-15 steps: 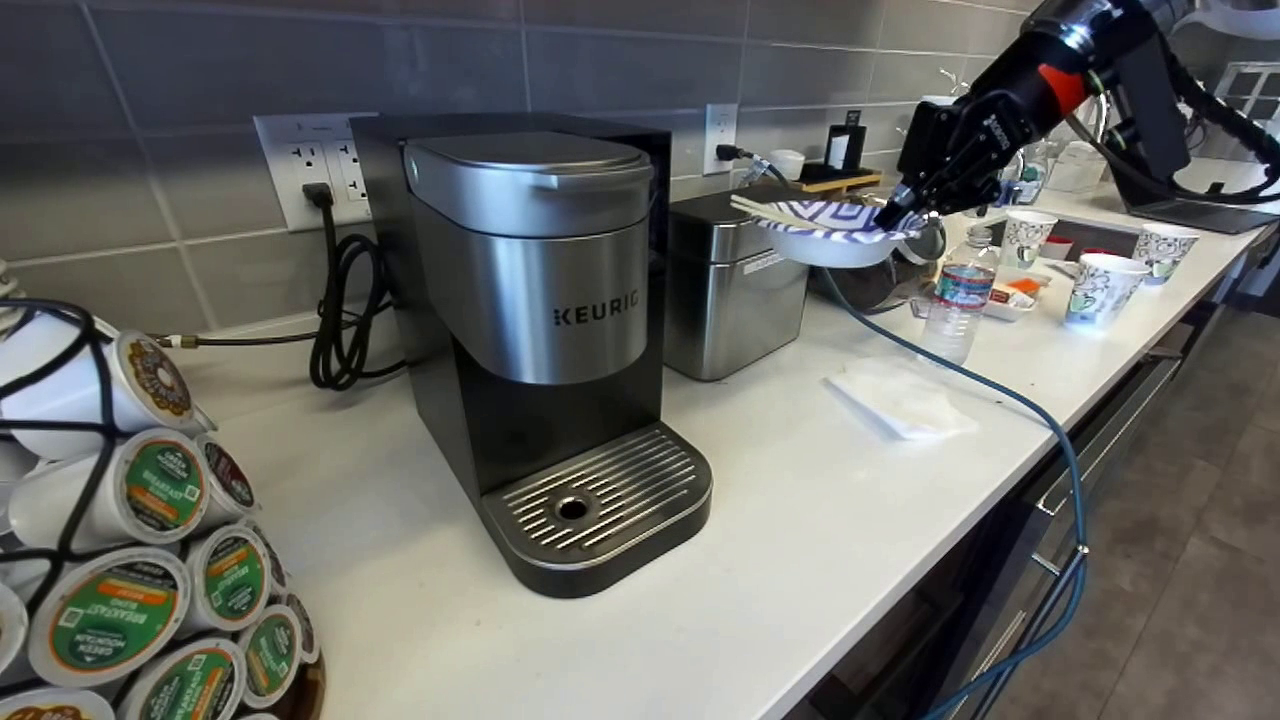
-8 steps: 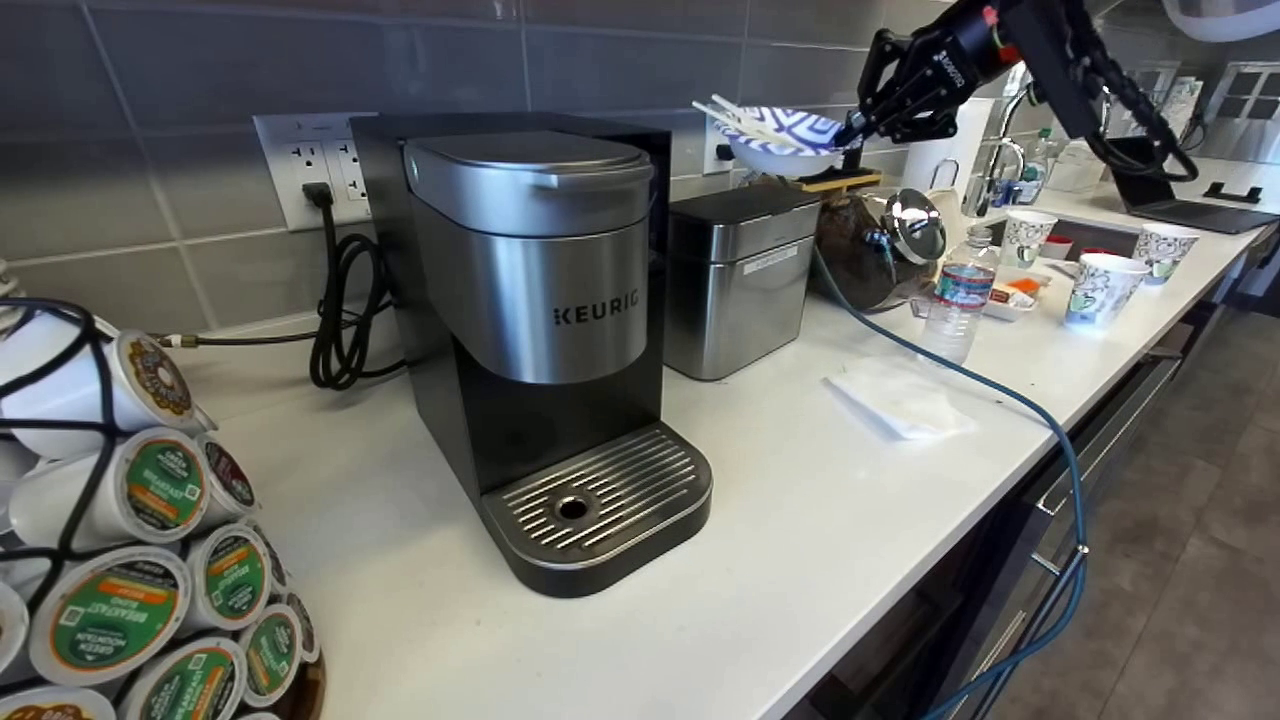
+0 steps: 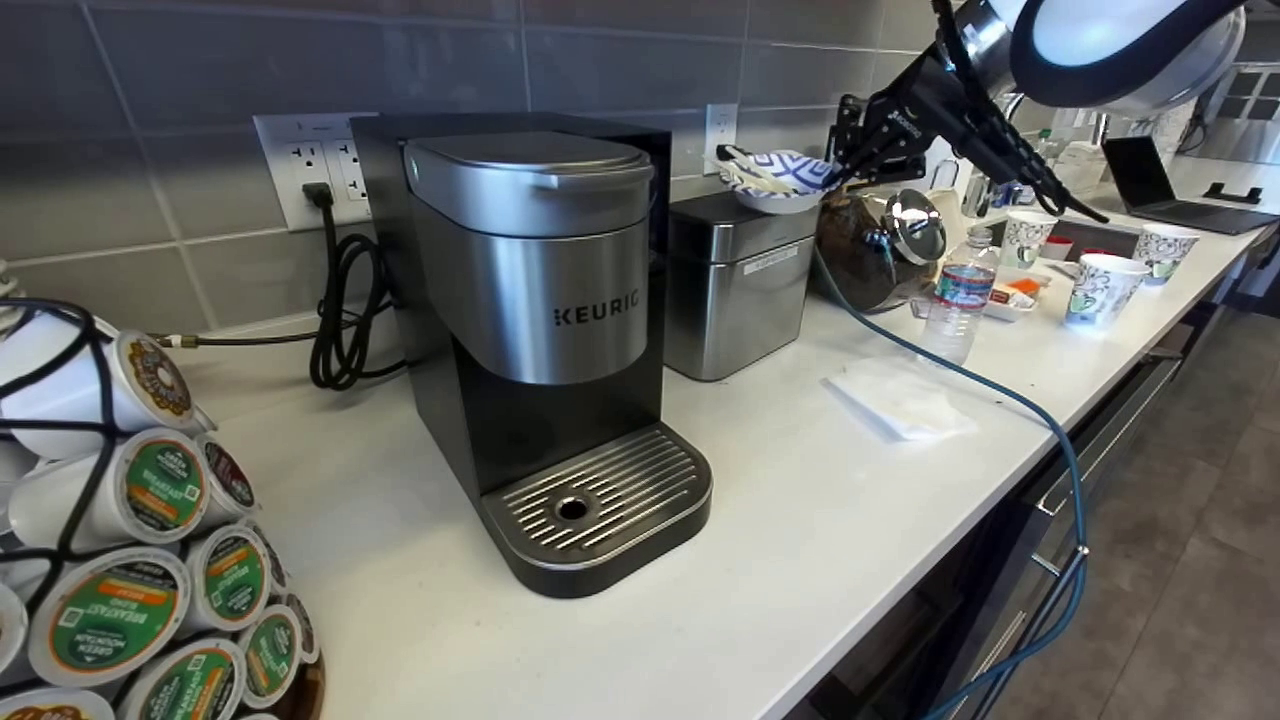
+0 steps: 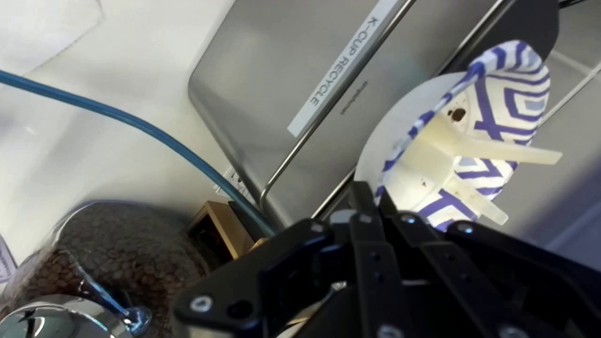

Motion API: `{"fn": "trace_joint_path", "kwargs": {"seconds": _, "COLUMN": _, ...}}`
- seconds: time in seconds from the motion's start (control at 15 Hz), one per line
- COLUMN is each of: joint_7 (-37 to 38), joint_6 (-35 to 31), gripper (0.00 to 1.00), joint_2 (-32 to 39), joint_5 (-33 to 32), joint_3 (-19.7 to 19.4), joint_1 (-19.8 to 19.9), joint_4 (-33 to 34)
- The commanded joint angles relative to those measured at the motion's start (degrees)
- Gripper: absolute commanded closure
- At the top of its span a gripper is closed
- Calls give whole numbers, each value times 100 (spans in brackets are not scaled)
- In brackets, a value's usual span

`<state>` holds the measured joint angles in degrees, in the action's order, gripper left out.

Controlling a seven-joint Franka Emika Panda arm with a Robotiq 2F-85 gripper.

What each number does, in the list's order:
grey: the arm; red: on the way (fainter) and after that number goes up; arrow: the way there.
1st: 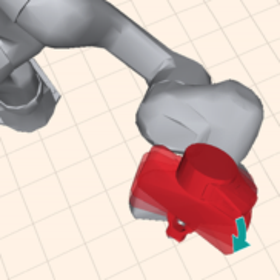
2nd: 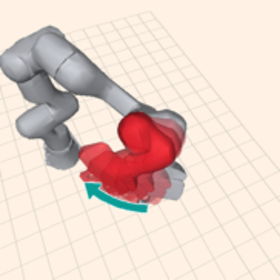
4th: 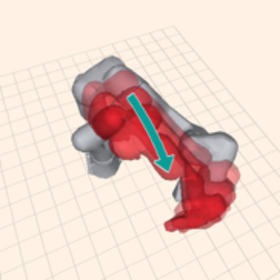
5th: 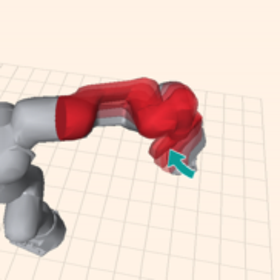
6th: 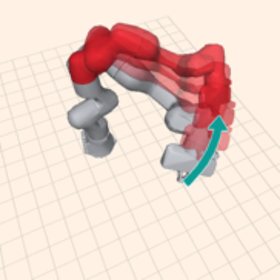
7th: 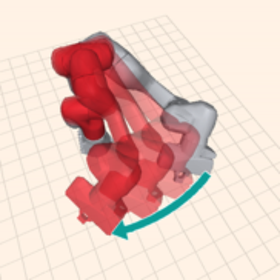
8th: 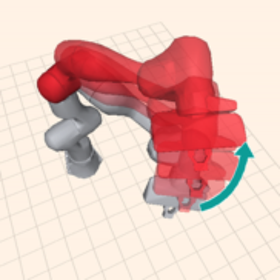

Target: Move the plate on top of the silver container

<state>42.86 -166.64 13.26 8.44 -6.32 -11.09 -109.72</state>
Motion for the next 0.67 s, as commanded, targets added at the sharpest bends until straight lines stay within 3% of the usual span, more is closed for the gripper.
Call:
{"fn": "trace_joint_path", "kwargs": {"seconds": 0.0, "joint_7": 271, "joint_6": 953, "gripper": 99, "joint_2": 88, "joint_5": 333, "joint_3": 217, "joint_1": -71, "joint_4": 702}}
{"fn": "trace_joint_path", "kwargs": {"seconds": 0.27, "joint_7": 628, "joint_6": 1889, "gripper": 99, "joint_2": 314, "joint_5": 288, "joint_3": 490, "joint_1": 102, "joint_4": 1444}}
{"fn": "trace_joint_path", "kwargs": {"seconds": 0.6, "joint_7": 1289, "joint_6": 1850, "gripper": 99, "joint_2": 649, "joint_5": 3, "joint_3": 391, "joint_1": 92, "joint_4": 1877}}
